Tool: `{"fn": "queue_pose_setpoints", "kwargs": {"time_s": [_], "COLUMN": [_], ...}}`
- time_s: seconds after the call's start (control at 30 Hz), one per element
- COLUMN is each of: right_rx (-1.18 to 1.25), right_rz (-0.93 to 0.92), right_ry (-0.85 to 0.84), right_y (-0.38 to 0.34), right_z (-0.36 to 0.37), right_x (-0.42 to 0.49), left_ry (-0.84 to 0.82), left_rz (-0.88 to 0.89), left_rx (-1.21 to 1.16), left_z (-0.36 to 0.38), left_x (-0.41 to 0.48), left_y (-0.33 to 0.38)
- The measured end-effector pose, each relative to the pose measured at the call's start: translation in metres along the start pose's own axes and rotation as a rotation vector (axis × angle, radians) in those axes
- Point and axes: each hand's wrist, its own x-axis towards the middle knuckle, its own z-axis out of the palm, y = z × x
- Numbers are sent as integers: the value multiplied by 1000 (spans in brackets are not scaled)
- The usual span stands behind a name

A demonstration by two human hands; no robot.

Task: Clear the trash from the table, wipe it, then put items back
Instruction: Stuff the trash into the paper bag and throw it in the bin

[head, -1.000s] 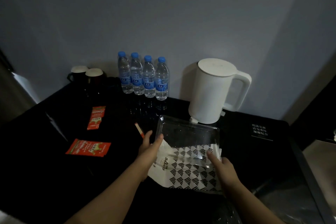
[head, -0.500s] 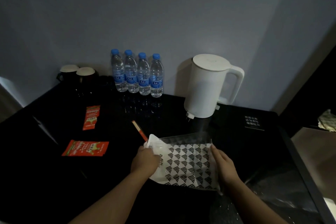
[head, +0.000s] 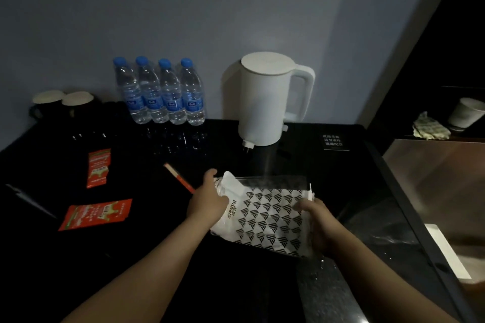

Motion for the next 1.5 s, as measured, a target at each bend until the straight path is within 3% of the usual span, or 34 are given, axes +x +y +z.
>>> {"fn": "queue_pose_setpoints", "kwargs": {"time_s": [0.23, 0.57, 0.83, 1.23, 1.5], "right_rx": [-110, -196, -90, -11, -84], "right_rz": [-154, -299, -329, -294, -178], "right_ry": [231, 388, 463, 744, 830], "right_y": [0, -19, -46, -33, -2], "right_z": [-57, -237, -335, -411, -489], "right_x": [2, 4, -22, -15, 12], "left_ry": [23, 7, -106, -275, -370], "left_rz": [45, 85, 112, 180, 165], "left_rx": [-86, -260, -312, -274, -109], "left_z": [43, 171, 239, 314, 381], "left_x": [-11, -52, -62, -57, -51], "left_y": [51, 174, 252, 309, 336]}}
